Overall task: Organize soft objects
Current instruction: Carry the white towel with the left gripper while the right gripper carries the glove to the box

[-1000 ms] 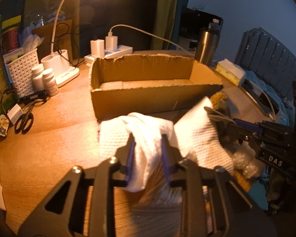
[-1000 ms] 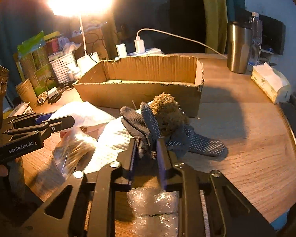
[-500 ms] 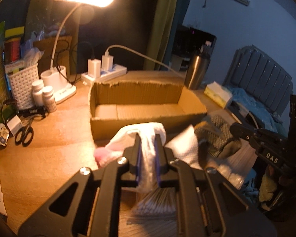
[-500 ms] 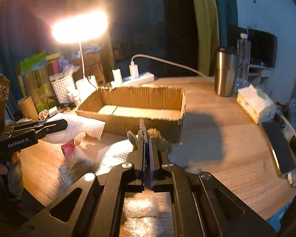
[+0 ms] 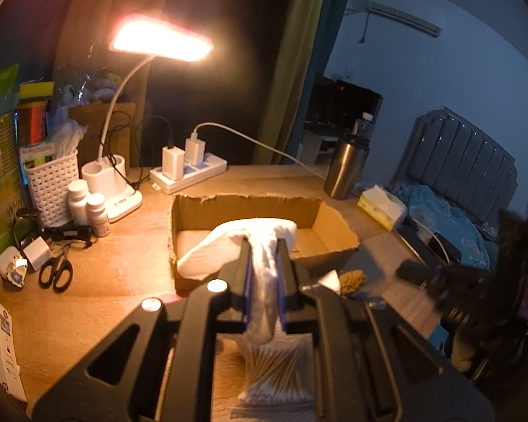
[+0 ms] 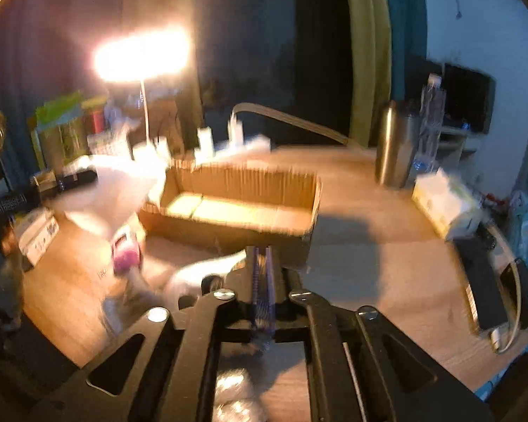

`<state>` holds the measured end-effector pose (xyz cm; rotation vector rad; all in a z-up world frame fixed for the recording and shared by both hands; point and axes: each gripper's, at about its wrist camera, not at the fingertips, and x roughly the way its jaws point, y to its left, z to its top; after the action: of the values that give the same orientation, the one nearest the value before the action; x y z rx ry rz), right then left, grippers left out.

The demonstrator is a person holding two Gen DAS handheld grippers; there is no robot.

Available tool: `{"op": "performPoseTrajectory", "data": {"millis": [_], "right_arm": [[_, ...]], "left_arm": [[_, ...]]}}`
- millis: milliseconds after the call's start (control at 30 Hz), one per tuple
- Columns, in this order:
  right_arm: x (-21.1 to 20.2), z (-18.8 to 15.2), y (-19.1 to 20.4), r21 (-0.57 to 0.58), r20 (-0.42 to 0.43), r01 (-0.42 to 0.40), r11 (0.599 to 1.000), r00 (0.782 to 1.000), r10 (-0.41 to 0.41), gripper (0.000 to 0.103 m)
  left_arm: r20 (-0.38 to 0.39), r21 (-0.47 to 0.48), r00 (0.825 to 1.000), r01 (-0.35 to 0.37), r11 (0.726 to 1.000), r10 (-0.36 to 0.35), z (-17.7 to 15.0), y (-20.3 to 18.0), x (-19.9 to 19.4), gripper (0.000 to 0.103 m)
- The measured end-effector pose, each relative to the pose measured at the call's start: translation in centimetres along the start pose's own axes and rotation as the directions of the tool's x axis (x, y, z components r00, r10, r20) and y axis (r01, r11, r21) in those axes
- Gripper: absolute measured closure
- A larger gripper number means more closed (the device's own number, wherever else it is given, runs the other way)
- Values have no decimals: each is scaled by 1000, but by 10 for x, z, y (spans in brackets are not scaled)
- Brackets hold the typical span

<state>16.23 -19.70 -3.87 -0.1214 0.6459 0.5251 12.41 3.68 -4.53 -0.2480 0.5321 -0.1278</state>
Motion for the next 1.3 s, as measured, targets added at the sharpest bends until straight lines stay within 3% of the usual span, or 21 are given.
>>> {"op": "performPoseTrajectory", "data": {"millis": [33, 67, 300, 367, 533, 833, 1300], "right_arm": [[7, -5, 0, 1, -32, 2, 1000, 999, -2, 57], [12, -9, 2, 4, -50, 5, 1000, 999, -5, 46], [49, -34, 0, 35, -189, 22, 999, 982, -15, 46], [58, -40, -3, 38, -229, 18, 999, 973, -9, 50], [74, -52, -6, 60, -290, 1, 998, 957, 17, 77], [61, -45, -6, 48, -246, -20, 999, 969, 31, 83], [9, 5, -18, 55, -43, 0, 999, 999, 3, 83]], "left_arm": [[1, -2, 1000, 1, 1000, -1, -1, 1, -1, 92], [3, -2, 1000, -1, 1000, 1, -1, 1, -2, 92], [13, 1, 1000, -20, 1000, 20, 0, 2, -5, 92], [15, -1, 1000, -27, 1000, 27, 1, 3, -5, 92], [13, 2, 999, -40, 999, 40, 3, 3, -3, 92], [39, 17, 998, -48, 999, 47, 12, 1, -7, 92], [86, 42, 995, -52, 998, 48, 28, -4, -11, 92]]}}
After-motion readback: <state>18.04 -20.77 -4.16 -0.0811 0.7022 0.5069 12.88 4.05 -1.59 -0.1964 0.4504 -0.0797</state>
